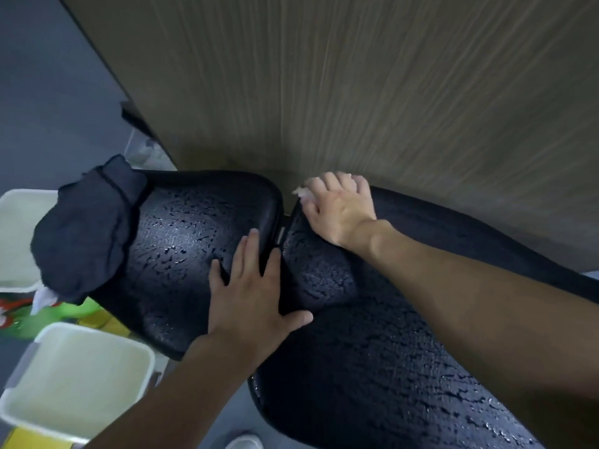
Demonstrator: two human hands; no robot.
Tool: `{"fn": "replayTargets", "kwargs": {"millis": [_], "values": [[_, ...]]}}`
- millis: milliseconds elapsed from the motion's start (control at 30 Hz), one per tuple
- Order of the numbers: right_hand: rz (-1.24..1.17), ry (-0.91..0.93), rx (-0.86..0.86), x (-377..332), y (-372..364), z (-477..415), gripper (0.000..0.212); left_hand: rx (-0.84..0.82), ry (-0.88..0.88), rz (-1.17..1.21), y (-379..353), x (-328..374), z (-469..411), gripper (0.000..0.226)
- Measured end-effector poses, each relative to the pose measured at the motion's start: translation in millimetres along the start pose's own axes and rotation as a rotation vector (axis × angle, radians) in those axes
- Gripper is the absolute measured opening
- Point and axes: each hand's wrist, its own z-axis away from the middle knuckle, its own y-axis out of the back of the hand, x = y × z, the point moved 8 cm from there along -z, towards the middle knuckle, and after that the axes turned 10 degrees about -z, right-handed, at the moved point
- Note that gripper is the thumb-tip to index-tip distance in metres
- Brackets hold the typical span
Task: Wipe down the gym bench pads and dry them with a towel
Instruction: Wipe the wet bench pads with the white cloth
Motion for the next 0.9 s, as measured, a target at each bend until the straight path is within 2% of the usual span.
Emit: {"fn": "replayTargets", "kwargs": {"millis": [167,233,400,567,733,900], "values": [[0.075,0.299,-0.091,-27,-8,26,0.056,-0.012,0.016,0.023,-11,-20,9,0.12],[0.125,0.366,-0.128,-27,-7,23,0.061,0.001,-0.006,0.012,-15,-25,11,0.122],[0.148,0.227,-0.059,-37,-11,16,0.065,0.033,-0.109,0.058,-16,-35,14,0.117],[0.128,0.288,-0.133,-69,-24,76,0.067,0.234,-0.206,0.231,-15,-59,24,0.077],[0.175,0.322,-0.137,-66,-21,80,0.062,0.283,-0.262,0.195,-27,-68,34,0.073],[0.123,0.209,-0.051,-81,-36,95,0.067,0.269,-0.221,0.237,-32,-65,44,0.069]]}}
